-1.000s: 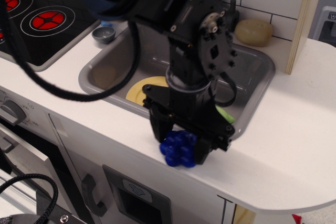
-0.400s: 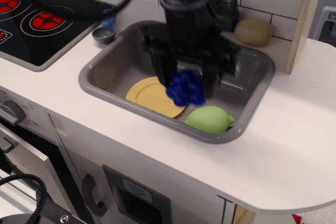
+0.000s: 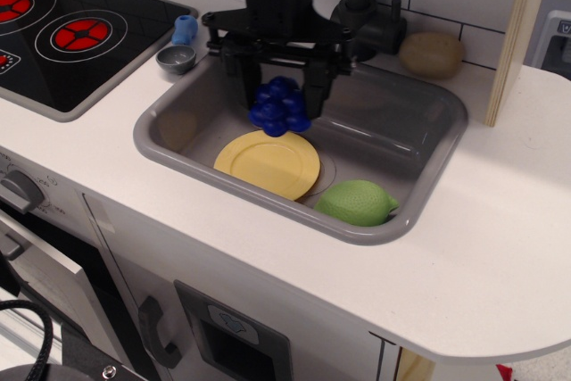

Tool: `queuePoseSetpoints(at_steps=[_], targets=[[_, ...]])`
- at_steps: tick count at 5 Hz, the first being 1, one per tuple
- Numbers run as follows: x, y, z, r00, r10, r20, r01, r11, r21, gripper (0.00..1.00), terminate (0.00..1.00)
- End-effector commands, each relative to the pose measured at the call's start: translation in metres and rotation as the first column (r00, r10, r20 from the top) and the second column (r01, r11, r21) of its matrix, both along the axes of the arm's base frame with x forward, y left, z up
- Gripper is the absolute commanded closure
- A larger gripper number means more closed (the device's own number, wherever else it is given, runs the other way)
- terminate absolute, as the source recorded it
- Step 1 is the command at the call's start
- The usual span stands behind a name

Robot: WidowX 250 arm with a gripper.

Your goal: Put blueberries on plate sink

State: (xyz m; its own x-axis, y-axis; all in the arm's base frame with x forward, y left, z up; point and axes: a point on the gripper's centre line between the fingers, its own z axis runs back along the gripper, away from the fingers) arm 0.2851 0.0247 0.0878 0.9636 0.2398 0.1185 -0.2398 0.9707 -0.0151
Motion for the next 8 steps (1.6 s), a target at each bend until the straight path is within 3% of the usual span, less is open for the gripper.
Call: queuePoseSetpoints(at_steps=[1,3,5,6,8], targets=[[0.022,0.033,-0.012,0.996,0.049,0.080,-0.053,0.997,0.051,1.00,0.00],[0.021,0.038,-0.055,0.998,0.029,0.055,-0.034,0.996,0.085,1.00,0.00],[0.028,0.046,-0.057,0.997,0.069,0.046,-0.072,0.995,0.076,1.00,0.00],[0.036,0.050,-0.063,0.994,0.100,0.040,-0.103,0.990,0.096,0.00,0.00],[0.040,0.048,-0.051,0.994,0.105,0.042,-0.109,0.989,0.102,0.00,0.00]])
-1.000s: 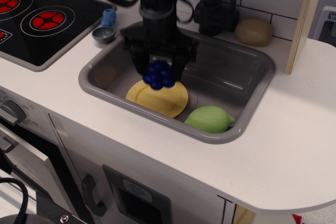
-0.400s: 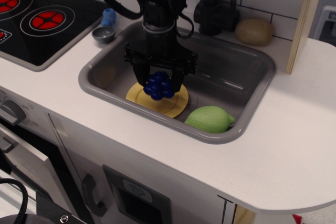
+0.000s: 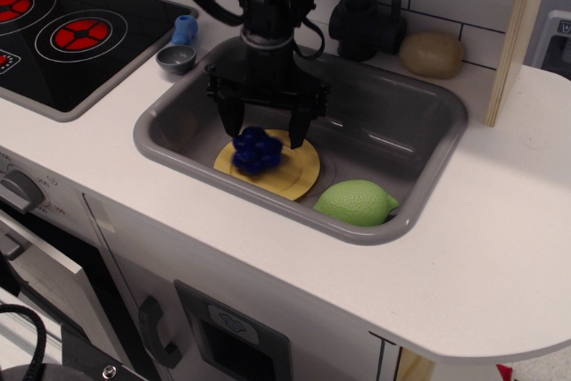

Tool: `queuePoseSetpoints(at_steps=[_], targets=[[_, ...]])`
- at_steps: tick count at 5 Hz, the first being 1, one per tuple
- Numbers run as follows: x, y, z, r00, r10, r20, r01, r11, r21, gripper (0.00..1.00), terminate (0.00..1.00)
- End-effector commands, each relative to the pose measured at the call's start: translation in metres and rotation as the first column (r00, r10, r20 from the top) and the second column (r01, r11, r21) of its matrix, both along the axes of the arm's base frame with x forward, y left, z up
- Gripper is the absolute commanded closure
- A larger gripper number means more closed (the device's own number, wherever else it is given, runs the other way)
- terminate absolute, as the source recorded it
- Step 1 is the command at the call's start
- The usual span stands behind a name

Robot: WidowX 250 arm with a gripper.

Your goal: Put blueberries on plate sink

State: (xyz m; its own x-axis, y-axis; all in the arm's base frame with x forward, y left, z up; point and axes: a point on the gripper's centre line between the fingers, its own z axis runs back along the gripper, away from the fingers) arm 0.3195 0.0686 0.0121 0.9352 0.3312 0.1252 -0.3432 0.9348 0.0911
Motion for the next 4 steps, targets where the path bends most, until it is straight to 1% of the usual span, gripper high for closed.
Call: queuePoseSetpoints(at_steps=[1,2,3,4], targets=[[0.004,0.002,0.043,0.997,-0.003,0.080,0.004,1.000,-0.018,0.00,0.00],[-0.001,-0.007,0.071,0.989,-0.008,0.146,0.016,0.998,-0.054,0.00,0.00],[-0.007,-0.019,0.093,0.985,-0.039,0.168,0.055,0.994,-0.097,0.00,0.00],[-0.007,-0.019,0.093,0.985,-0.039,0.168,0.055,0.994,-0.097,0.00,0.00]])
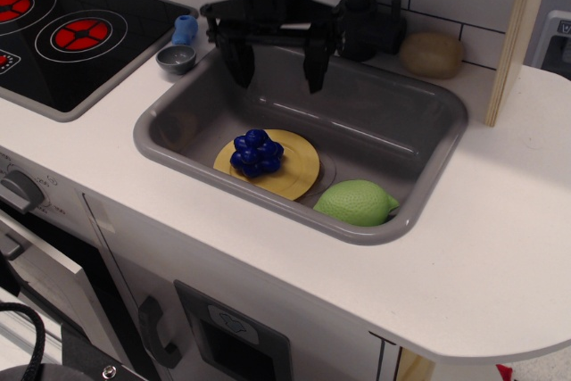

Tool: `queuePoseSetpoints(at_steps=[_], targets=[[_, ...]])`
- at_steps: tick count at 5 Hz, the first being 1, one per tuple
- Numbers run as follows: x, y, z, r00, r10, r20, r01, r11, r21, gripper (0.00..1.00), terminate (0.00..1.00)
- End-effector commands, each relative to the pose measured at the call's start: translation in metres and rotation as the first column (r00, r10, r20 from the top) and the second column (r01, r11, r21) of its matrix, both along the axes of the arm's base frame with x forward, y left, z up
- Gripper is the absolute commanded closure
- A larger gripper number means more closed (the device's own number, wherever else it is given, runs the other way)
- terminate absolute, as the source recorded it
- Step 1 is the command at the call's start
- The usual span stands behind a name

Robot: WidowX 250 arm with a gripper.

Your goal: Put blueberries on plate sink

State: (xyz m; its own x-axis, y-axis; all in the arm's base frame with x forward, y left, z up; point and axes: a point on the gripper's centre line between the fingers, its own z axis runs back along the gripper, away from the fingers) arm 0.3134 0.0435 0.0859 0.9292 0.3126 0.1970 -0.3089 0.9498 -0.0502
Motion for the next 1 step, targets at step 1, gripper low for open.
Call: queuePoseSetpoints(at_steps=[1], targets=[[-0.0005,0.0059,0.0188,0.999,-0.005,0.053,0.005,1.000,0.008,0.00,1.00]])
